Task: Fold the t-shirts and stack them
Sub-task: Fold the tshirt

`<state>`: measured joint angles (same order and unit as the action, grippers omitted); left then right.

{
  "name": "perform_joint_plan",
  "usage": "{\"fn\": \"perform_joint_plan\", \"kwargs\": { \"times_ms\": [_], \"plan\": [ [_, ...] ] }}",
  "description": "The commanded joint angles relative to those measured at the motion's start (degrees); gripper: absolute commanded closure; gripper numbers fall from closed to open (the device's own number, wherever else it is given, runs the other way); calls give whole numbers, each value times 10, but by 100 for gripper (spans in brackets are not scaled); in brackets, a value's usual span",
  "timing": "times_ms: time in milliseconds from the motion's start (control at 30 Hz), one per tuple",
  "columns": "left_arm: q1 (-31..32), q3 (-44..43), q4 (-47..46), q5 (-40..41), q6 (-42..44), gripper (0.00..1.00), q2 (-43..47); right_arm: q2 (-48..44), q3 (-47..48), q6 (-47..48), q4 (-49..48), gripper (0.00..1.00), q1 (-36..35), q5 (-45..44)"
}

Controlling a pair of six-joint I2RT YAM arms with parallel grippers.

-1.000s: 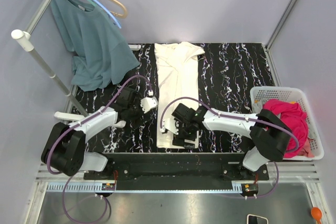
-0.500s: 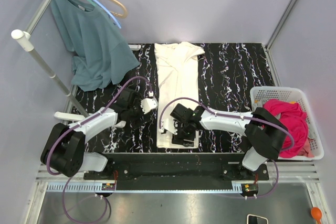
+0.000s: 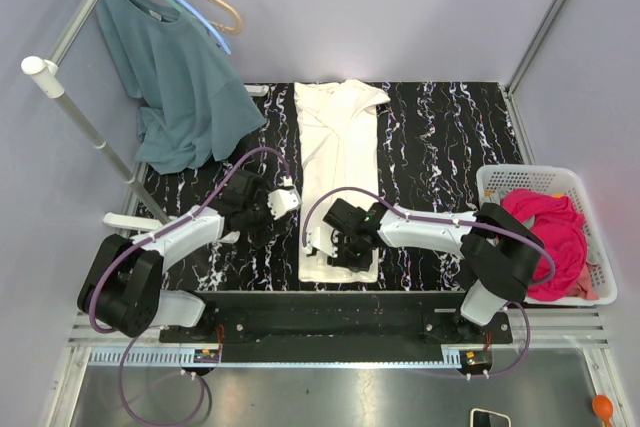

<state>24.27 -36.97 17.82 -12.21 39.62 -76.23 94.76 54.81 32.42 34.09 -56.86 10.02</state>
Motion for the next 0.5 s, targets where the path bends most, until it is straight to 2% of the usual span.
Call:
{"fn": "perform_joint_plan", "kwargs": {
  "times_ms": [0, 200, 467],
  "plan": [
    [-2, 6, -21, -8, 5, 9, -2, -2, 4, 4, 2, 74, -5, -11],
    [-2, 4, -17, -8, 5, 9, 0, -27, 4, 0, 38, 82, -5, -11],
    [-2, -10, -8, -7, 4, 8, -4, -62, -9, -2, 83, 83, -6, -13]
  ]
}}
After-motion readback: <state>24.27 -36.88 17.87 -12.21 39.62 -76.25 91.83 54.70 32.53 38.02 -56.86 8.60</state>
